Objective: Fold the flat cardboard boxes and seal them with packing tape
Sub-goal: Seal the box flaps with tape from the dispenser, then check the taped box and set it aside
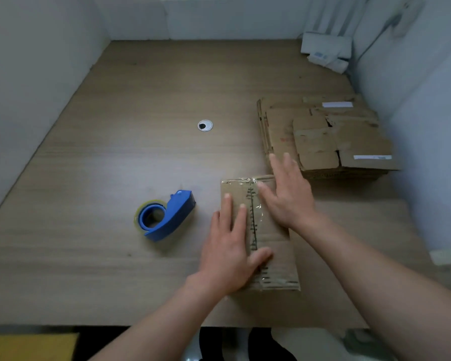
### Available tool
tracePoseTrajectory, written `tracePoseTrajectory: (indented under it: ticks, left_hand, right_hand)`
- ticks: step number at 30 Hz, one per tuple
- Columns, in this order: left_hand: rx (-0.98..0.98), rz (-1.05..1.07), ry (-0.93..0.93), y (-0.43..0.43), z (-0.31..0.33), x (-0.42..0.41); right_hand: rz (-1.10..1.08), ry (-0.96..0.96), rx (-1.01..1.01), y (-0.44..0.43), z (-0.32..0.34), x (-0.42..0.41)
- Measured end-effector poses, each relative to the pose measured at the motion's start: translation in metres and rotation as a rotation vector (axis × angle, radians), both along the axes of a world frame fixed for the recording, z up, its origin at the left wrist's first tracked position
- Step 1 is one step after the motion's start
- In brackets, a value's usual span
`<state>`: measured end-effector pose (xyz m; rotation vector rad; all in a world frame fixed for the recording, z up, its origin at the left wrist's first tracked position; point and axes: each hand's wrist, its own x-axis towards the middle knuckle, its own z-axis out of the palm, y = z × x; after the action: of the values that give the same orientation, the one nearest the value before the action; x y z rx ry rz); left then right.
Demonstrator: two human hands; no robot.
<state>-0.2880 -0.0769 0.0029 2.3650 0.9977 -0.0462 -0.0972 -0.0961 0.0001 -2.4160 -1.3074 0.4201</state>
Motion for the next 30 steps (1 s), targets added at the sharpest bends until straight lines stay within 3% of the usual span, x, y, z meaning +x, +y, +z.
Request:
tracePoseTrajectory:
  ticks: [3, 5, 10, 13, 16, 19, 21, 24, 27, 30]
  left_hand:
    - [-0.047, -0.006, -0.017, 0.004, 0.0, 0.002]
    - [-0.083, -0.034, -0.046, 0.006, 0.004, 0.002]
    - [-0.194, 0.027, -0.06, -0.004, -0.001, -0.03]
    - [-0.241, 0.082, -0.177, -0.011, -0.013, -0.04]
    - [-0.406, 0.297, -0.378, -0.006, -0.023, -0.041]
    - [-0.476, 0.309, -0.381, -0.003, -0.021, -0.036]
    - [-0.513, 0.318, -0.418, 0.001, -0.009, -0.032]
    - [-0.771, 0.406, -0.694, 0.007, 0.024, -0.026]
    - [-0.905, 0.514, -0.914, 0.02, 0.046, -0.025]
    - [-0.925, 0.519, -0.918, 0.025, 0.048, -0.031]
  right_hand:
    - [0.149, 0.067, -0.162, -0.004, 0.004, -0.005]
    - [0.126, 0.089, -0.186, -0.003, 0.005, -0.003]
    - [-0.352, 0.309, 0.194, -0.021, -0.006, -0.025]
    - [-0.499, 0.404, 0.147, -0.044, -0.006, -0.041]
    - [-0.513, 0.455, 0.034, -0.068, -0.002, -0.065]
    - [-0.63, 0.563, -0.023, -0.081, -0.014, -0.079]
    - [-0.663, 0.632, 0.071, -0.087, -0.009, -0.08]
    - [-0.592, 0.689, 0.377, -0.094, 0.016, -0.074]
    - [-0.481, 0.945, 0.721, -0.103, 0.032, -0.065]
    - [-0.453, 1.139, 0.763, -0.114, 0.033, -0.059]
